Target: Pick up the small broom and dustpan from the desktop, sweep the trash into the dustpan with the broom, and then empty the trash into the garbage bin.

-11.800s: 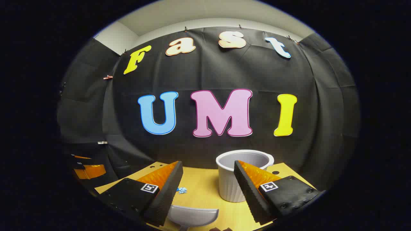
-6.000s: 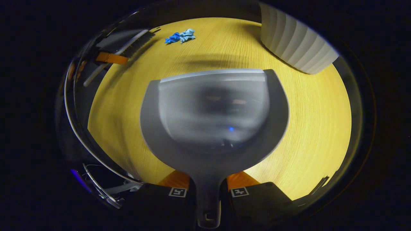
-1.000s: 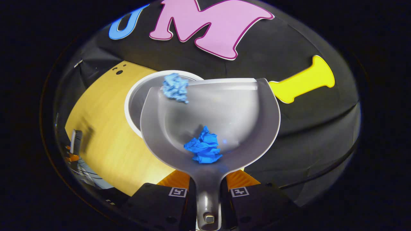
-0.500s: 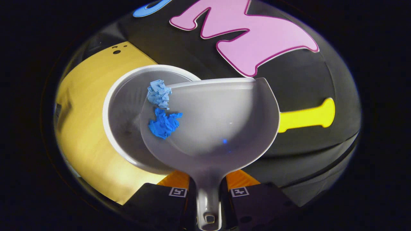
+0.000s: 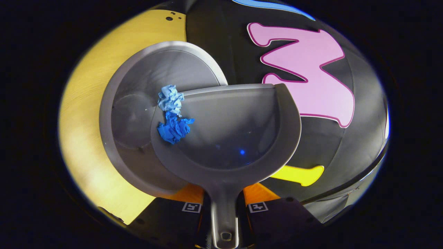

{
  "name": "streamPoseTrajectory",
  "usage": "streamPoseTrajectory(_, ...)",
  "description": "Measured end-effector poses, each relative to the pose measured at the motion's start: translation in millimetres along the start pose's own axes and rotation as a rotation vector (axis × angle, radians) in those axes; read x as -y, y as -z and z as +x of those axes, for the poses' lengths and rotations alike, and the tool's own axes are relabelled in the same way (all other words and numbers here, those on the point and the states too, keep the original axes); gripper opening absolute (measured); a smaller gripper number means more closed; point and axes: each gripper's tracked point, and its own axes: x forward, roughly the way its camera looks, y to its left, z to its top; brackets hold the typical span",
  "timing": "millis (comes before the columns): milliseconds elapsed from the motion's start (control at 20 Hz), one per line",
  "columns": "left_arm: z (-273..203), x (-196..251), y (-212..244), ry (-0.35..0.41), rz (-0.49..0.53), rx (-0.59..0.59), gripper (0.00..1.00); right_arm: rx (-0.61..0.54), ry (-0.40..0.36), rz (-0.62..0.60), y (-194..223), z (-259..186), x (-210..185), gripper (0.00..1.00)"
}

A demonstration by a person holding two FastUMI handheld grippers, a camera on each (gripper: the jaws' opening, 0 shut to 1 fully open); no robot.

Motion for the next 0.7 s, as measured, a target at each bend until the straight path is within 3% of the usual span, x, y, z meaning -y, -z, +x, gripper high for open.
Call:
streamPoseTrajectory(50,-1.1,0.2,0.3,0.002,-0.006,-0.001,0.25,-0.004,0.020,-0.036,3.2,0.1,1.9,0.34)
streamPoseTrajectory(100,-0.2,-0.5,-0.4,0.004,-0.007,-0.001,0.24,-0.008,0.041,-0.083,4.3,0.6,4.2,0.41)
streamPoseTrajectory(150,-0.3,-0.8,0.2,0.002,-0.002,-0.004,0.25,0.002,0.073,-0.123,0.4,-0.8,10.2,0.34)
streamPoseTrajectory(300,-0.9,-1.0,-1.7,-0.001,0.002,-0.014,0.24,0.013,0.118,-0.191,-1.7,0.1,11.7,0.27)
streamPoseTrajectory(350,-1.3,-0.6,-2.0,-0.001,0.004,-0.016,0.24,0.021,0.130,-0.206,-3.9,-2.0,11.9,0.41)
streamPoseTrajectory(400,-1.4,-1.6,-2.3,-0.002,0.009,-0.016,0.25,0.030,0.140,-0.227,-7.1,-1.4,12.6,0.41)
streamPoseTrajectory(450,-1.7,-1.8,-2.5,-0.005,0.013,-0.016,0.24,0.036,0.140,-0.241,-9.2,-2.5,12.2,0.27)
streamPoseTrajectory(500,-1.0,-2.5,-2.5,-0.008,0.019,-0.014,0.24,0.038,0.135,-0.235,-7.0,-2.6,11.5,0.34)
streamPoseTrajectory(550,-1.2,-3.0,-2.6,-0.012,0.020,-0.009,0.28,0.034,0.132,-0.214,-5.3,-4.7,14.0,0.34)
streamPoseTrajectory(600,-0.5,-2.9,-2.5,-0.017,0.019,-0.001,0.24,0.024,0.129,-0.182,-3.7,-4.1,17.3,0.40)
streamPoseTrajectory(650,-0.2,-2.2,-2.6,-0.020,0.016,0.009,0.24,0.016,0.120,-0.129,-0.6,-6.6,19.8,0.34)
streamPoseTrajectory(700,0.5,-2.5,-2.7,-0.025,0.014,0.019,0.25,0.008,0.111,-0.083,1.9,-7.6,23.8,0.34)
